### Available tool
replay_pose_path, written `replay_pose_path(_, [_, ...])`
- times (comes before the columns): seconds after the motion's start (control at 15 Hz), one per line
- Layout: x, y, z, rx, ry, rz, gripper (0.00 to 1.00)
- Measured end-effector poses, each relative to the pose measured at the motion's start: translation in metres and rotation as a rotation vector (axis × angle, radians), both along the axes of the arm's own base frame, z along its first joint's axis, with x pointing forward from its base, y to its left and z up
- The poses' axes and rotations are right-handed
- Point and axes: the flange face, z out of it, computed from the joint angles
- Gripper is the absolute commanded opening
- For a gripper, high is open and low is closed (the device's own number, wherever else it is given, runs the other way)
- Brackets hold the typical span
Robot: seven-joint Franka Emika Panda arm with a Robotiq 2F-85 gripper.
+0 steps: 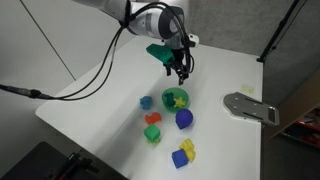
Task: Remove the blue toy from the bowl, then put the yellow toy in the bowl
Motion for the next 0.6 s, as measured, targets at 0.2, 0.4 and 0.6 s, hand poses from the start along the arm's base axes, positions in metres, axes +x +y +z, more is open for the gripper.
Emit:
replay_pose_path(0.2, [-0.016, 0.006, 0.015, -0.013, 0.025, 0.107, 1.0])
replay_pose_path(0.4, [-0.036, 0.017, 0.031, 0.0, 0.047, 0.214, 1.0])
replay_pose_path(0.6, [-0.059, 0.026, 0.058, 0.022, 0.064, 0.284, 1.0])
